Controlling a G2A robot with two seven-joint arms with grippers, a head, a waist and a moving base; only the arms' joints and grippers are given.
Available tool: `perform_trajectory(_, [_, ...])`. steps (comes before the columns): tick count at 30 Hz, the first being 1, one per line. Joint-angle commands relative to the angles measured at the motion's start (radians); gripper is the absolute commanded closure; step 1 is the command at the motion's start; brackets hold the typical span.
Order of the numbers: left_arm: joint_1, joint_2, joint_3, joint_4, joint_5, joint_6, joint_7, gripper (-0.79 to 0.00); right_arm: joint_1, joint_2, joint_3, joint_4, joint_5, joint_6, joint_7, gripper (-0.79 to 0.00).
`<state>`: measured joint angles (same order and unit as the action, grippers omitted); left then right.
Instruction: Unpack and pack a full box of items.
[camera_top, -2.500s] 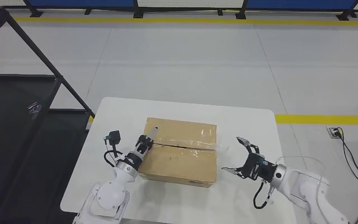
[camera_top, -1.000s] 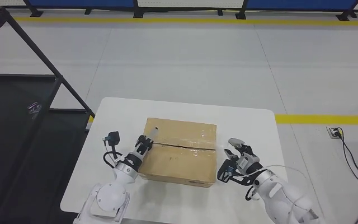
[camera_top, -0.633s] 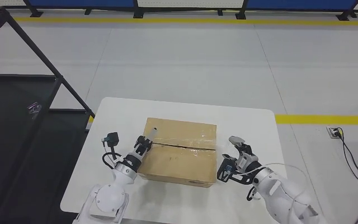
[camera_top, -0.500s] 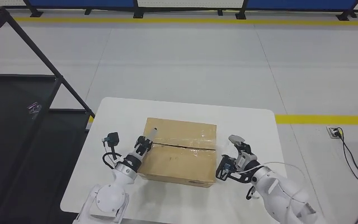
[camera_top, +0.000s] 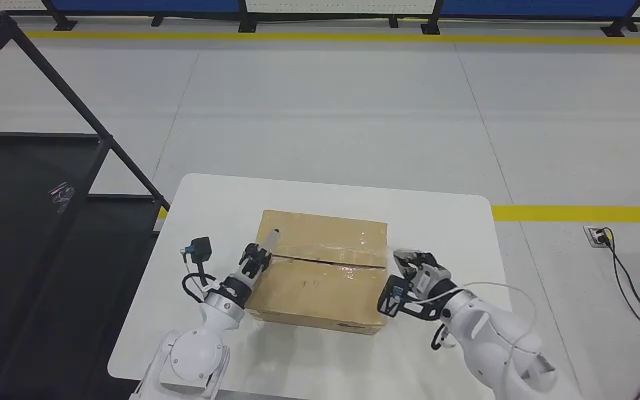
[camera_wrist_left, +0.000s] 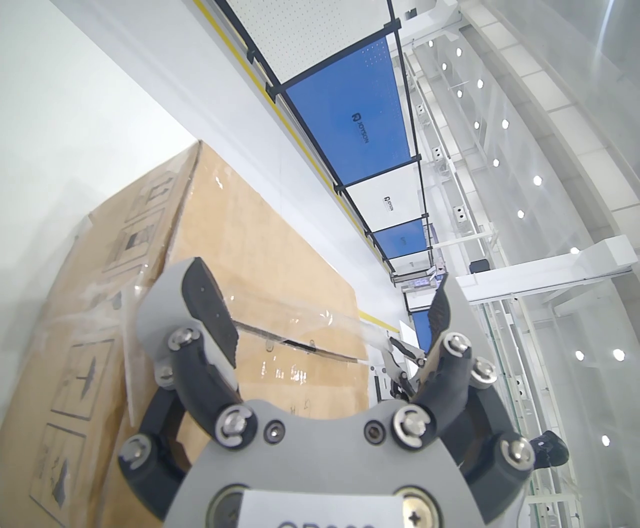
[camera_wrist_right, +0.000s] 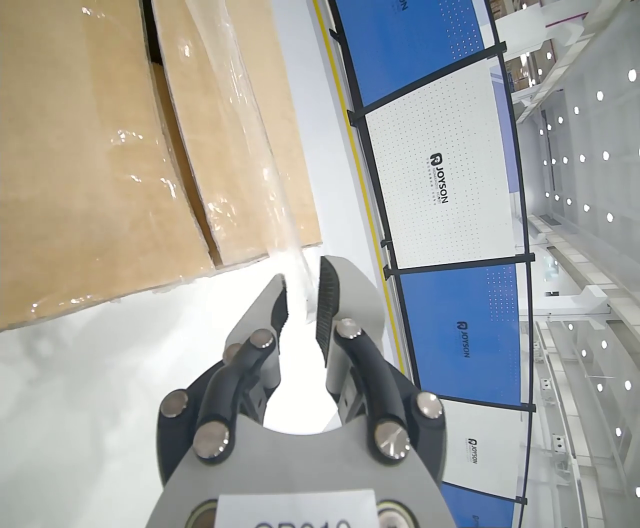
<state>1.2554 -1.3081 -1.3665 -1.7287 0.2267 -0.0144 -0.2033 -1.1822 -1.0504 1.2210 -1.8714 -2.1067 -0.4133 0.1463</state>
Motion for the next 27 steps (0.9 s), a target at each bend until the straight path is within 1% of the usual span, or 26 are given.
perform_trajectory(1, [-0.002, 0.0, 0.001, 0.003, -0.001, -0.002, -0.003, -0.785, -0.009, 0.001, 0.011, -0.02, 0.01, -0.018, -0.006, 0.0])
perform_trajectory(5, [-0.006, 0.0, 0.001, 0.009, -0.005, -0.005, -0.006, -0.785, -0.024, 0.007, 0.038, -0.064, 0.048, -0.095, -0.056, 0.0])
perform_trajectory(8, [-0.009, 0.0, 0.0, 0.013, -0.007, -0.007, -0.011, -0.785, -0.034, 0.011, 0.067, -0.091, 0.105, -0.162, -0.09, 0.0])
perform_trajectory(12, [-0.013, 0.0, -0.003, 0.017, -0.012, -0.01, -0.018, -0.785, -0.033, 0.014, 0.092, -0.116, 0.191, -0.261, -0.089, 0.0])
perform_trajectory(15, [-0.016, 0.001, -0.007, 0.022, -0.018, -0.013, -0.021, -0.785, -0.029, 0.013, 0.104, -0.128, 0.276, -0.321, -0.045, 0.0])
perform_trajectory(17, [-0.018, 0.001, -0.01, 0.025, -0.021, -0.016, -0.023, -0.785, -0.029, 0.011, 0.11, -0.135, 0.338, -0.341, 0.002, 0.0])
perform_trajectory(19, [-0.019, 0.001, -0.013, 0.028, -0.024, -0.019, -0.026, -0.785, -0.019, 0.011, 0.112, -0.144, 0.406, -0.396, 0.044, 0.0])
perform_trajectory(20, [-0.02, 0.002, -0.015, 0.029, -0.027, -0.022, -0.029, -0.785, -0.015, 0.01, 0.113, -0.146, 0.44, -0.419, 0.095, 0.0])
perform_trajectory(22, [-0.021, 0.002, -0.018, 0.03, -0.03, -0.024, -0.031, -0.785, -0.005, 0.009, 0.11, -0.159, 0.488, -0.439, 0.153, 0.0])
perform_trajectory(27, [-0.024, 0.003, -0.025, 0.035, -0.037, -0.03, -0.039, -0.785, -0.005, 0.009, 0.11, -0.159, 0.488, -0.439, 0.153, 0.0])
